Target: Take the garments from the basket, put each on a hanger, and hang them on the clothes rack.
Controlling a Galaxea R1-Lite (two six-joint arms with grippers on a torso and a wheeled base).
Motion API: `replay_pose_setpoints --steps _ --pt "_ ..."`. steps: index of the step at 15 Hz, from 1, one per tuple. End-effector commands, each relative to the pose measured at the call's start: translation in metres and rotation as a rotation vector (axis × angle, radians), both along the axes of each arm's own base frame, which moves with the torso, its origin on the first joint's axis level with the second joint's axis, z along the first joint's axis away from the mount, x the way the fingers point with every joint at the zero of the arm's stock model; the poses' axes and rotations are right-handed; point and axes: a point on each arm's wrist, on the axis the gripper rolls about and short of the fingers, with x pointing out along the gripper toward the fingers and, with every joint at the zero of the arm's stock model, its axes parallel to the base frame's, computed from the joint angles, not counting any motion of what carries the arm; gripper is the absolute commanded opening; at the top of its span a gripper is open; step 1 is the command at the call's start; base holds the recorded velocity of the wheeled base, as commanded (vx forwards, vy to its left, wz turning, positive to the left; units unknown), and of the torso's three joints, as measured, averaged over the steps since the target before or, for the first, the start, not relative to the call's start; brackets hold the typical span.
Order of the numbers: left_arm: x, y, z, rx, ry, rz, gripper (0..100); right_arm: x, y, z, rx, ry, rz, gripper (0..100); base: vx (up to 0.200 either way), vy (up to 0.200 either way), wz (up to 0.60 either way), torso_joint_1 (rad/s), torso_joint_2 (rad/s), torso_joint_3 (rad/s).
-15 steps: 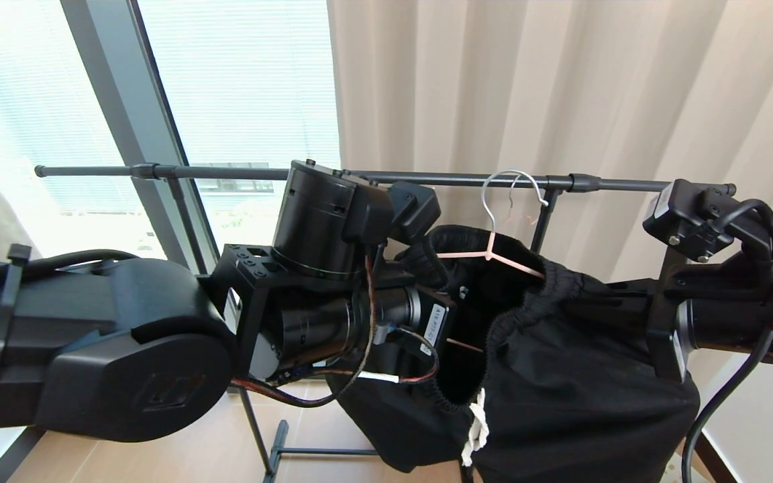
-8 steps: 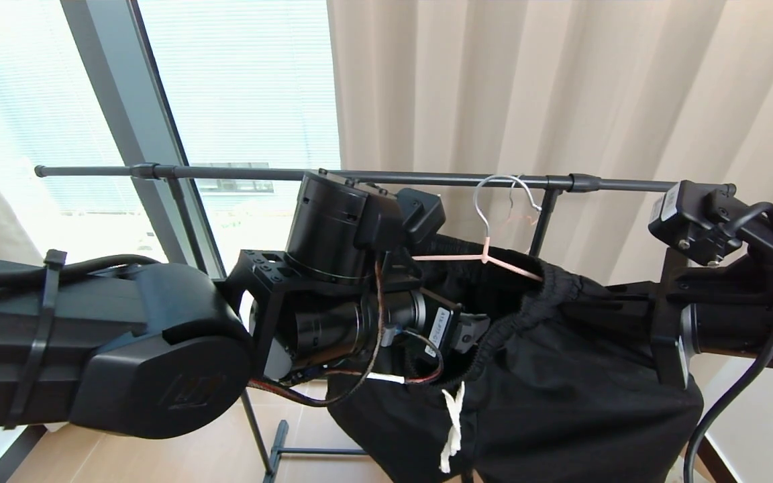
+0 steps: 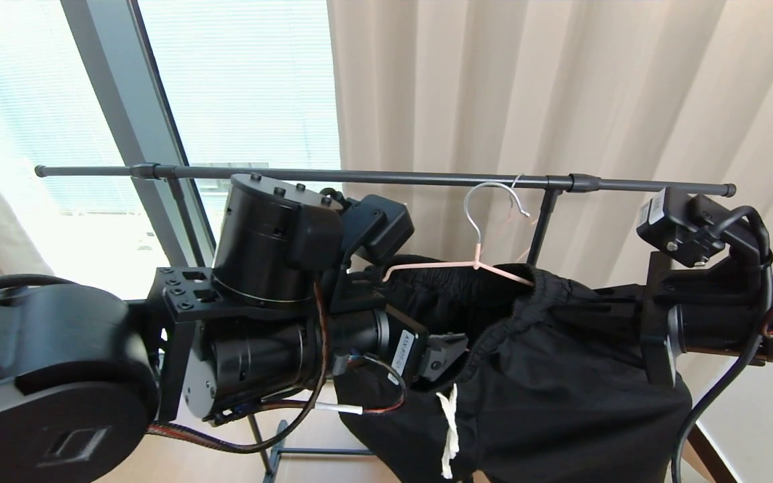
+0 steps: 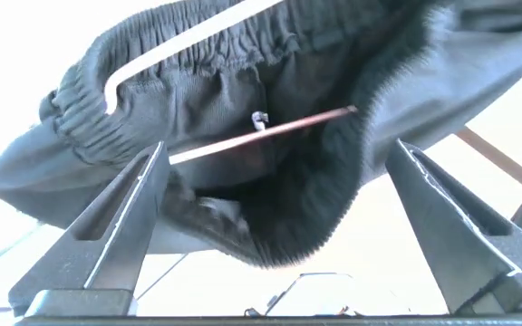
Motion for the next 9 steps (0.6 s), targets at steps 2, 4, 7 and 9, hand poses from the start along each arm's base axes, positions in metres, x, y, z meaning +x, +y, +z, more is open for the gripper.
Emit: replay_pose_setpoints --steps 2,4,7,9 --pt "-0.012 0.013 0.012 -0.028 -0.025 0.000 100 0.008 -0.003 -0.007 0.000 0.026 -0.009 0 0.000 0.000 0.00 0.000 0.00 0.000" --pt "-0.015 0.017 0.015 -0.037 -0.031 -0.003 100 0.010 -0.006 -0.008 0.024 0.031 0.011 0 0.000 0.000 0.00 0.000 0.00 0.000" --pt "-0.012 0.030 0.026 -0.065 -0.059 0.035 100 0.014 -0.017 -0.007 0.060 0.043 0.021 0 0.000 0.000 0.00 0.000 0.00 0.000" --pt "-0.003 0.055 0.040 -0.047 -0.174 0.082 100 0.018 -0.026 -0.008 0.097 0.061 0.044 0 0.000 0.000 0.00 0.000 0.00 0.000"
